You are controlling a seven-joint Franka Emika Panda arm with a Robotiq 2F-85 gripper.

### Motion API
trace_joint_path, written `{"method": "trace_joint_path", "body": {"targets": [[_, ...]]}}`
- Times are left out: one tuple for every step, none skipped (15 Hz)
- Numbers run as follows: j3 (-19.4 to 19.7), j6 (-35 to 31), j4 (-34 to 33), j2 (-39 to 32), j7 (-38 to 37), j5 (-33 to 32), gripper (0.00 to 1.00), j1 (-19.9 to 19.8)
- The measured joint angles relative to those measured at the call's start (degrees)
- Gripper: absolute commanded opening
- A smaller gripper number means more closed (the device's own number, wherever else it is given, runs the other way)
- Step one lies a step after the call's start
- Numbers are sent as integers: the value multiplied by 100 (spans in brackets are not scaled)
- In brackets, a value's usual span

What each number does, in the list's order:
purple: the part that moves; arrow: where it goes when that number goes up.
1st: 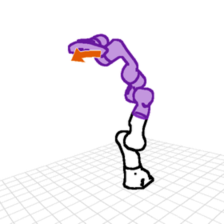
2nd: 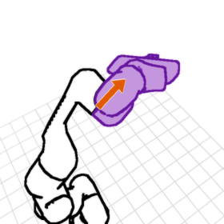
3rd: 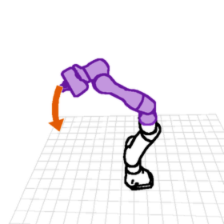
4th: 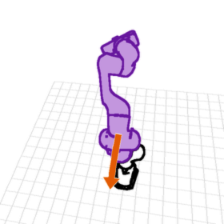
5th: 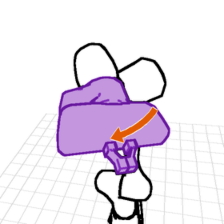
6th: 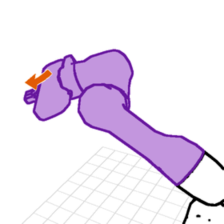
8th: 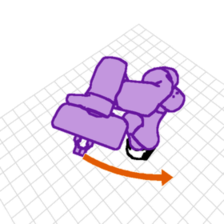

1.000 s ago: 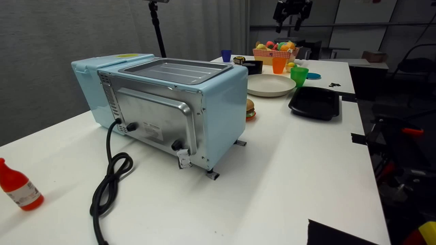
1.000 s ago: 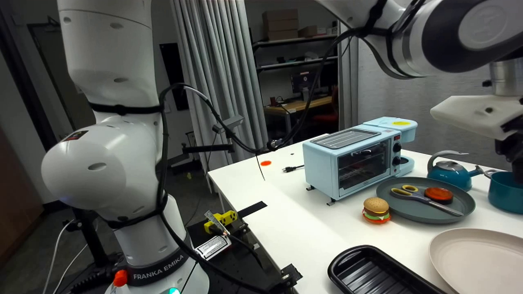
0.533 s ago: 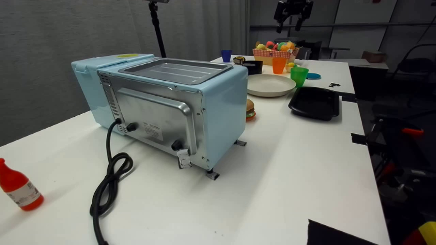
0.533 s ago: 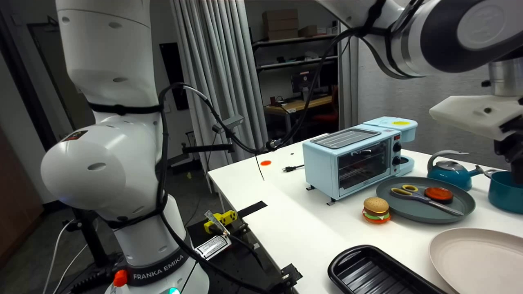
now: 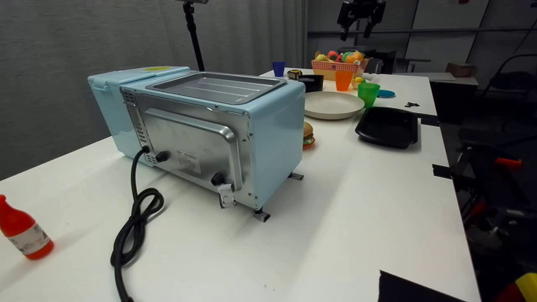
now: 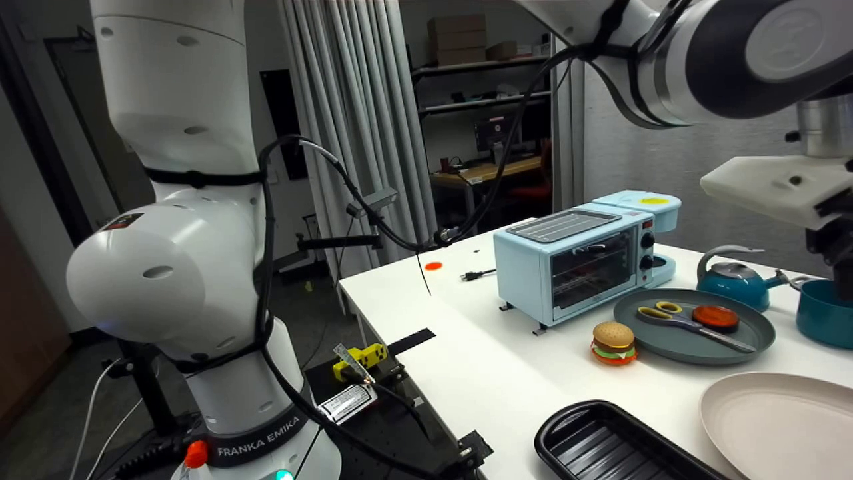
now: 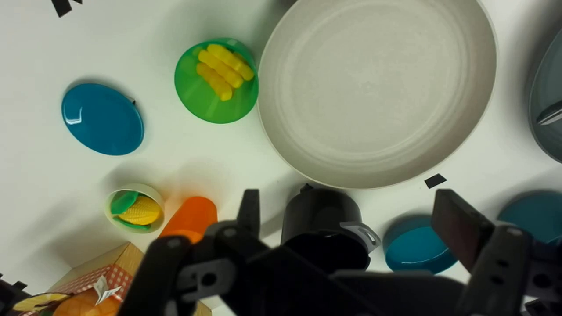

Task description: Remove the chip from the plate and put it in the green cup.

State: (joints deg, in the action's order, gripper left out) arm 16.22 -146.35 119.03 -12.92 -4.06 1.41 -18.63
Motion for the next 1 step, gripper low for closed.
{"method": "trace_joint_path", "body": {"targets": [[0, 0, 0, 0, 0, 0, 100, 0]]}}
